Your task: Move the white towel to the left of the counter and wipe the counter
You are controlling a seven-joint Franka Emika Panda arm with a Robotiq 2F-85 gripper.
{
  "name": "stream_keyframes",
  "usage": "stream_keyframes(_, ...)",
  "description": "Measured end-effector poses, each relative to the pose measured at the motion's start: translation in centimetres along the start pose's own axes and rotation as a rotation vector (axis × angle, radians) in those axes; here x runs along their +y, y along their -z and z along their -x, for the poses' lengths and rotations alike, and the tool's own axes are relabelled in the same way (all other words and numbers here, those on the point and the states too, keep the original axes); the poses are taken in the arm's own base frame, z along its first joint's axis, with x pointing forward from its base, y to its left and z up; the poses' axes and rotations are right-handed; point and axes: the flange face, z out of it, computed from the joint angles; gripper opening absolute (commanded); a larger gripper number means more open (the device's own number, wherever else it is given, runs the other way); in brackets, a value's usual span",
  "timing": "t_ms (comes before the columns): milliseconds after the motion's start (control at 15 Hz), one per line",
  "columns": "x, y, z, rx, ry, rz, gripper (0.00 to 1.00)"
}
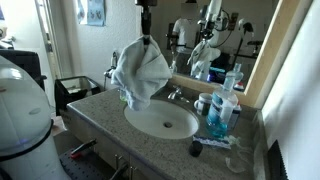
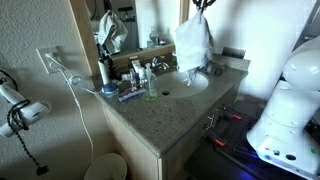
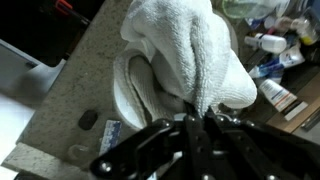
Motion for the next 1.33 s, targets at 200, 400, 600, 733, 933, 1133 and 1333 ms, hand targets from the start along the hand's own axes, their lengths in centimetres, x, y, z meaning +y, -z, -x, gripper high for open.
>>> stream_keyframes(200,-3.8,-2.2,3.7,-0.090,0.144,0.001,0.06)
stream_keyframes(400,-6.3,-4.6,7.2,-0.191,0.283,0.015,0.06)
stream_keyframes(600,-7.6,-7.1,11.0,-0.301,0.413,0.029,0.06)
stream_keyframes(733,-7.9,-8.7,13.4,-0.382,0.496,0.041,0.06)
stream_keyframes(933,-8.0,-10.8,16.4,-0.434,0.585,0.065,0.06)
stream_keyframes(1133,-8.6,-13.5,19.2,-0.385,0.643,0.072,0.06)
stream_keyframes(1333,-9.1,-17.4,21.8,-0.310,0.693,0.060,0.06)
